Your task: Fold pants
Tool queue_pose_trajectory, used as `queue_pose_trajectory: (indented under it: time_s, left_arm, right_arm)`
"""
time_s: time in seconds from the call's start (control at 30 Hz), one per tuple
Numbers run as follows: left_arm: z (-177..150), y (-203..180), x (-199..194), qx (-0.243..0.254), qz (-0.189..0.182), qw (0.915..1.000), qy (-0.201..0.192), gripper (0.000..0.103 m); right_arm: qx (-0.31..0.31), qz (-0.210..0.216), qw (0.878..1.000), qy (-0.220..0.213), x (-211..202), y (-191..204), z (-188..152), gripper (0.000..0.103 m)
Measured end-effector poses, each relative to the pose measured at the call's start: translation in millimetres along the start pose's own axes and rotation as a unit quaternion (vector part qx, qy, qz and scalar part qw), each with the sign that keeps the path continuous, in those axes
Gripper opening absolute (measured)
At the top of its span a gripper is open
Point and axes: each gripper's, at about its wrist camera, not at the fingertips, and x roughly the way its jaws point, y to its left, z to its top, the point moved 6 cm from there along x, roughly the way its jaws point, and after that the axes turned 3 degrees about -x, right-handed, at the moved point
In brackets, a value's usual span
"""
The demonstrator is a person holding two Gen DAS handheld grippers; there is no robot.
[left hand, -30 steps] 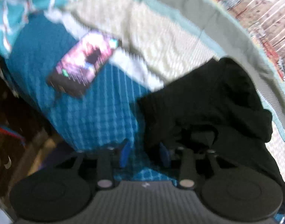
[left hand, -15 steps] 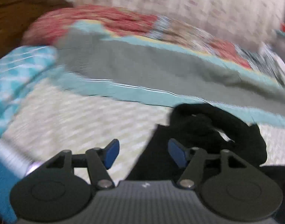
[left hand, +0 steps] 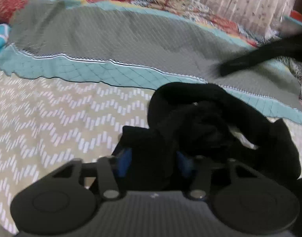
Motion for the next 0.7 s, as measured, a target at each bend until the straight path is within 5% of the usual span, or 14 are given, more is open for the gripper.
queue_pose_trajectory:
  time_s: [0.17, 0.2, 0.23, 0.27, 0.37, 0.47, 0.57, 0.7]
  left_arm:
    - [-13.1, 7.8, -11.5, -0.029, -0.015, 0.9987, -0.039, 0.028]
    - [-14.0, 6.6, -13.1, -0.025, -0.011, 0.9986, -0.045, 0.026]
    - [-13.8, 5.0, -15.1, -0.020, -0.009, 0.9985, -0.050, 0.024]
    - [-9.0, 3.3, -16.8, -0.015, -0.008, 0.9984, -0.054, 0.020]
    - [5.0, 9.5, -35.7, -0.027, -0.004, 0.9960, -0.085, 0.015]
    - [21.0, 28.6, -65.7, -0.067, 0.017, 0.9892, -0.129, 0.014]
    - [31.2, 54.7, -90.0, -0.109, 0.047, 0.9785, -0.169, 0.014]
    - [32.6, 76.9, -94.0, -0.145, 0.077, 0.9726, -0.165, 0.014]
  right_arm:
    - [-0.117, -0.053, 0.987, 0.101, 82.3, 34.8, 3.3, 0.040]
    - [-0.136, -0.073, 0.981, 0.113, 90.8, 37.2, -1.9, 0.034]
    - [-0.150, -0.084, 0.978, 0.117, 94.3, 39.3, -6.7, 0.007]
    - [-0.158, -0.092, 0.977, 0.113, 91.5, 40.8, -10.7, 0.006]
    - [-0.111, -0.101, 0.988, 0.038, 42.6, 27.4, -1.5, 0.006]
    - [0.036, -0.116, 0.989, -0.079, -43.1, -27.1, 9.4, 0.006]
    - [0.179, -0.135, 0.954, -0.197, -148.8, -88.3, -25.8, 0.006]
    - [0.330, -0.172, 0.881, -0.291, -264.2, -146.3, -134.1, 0.006]
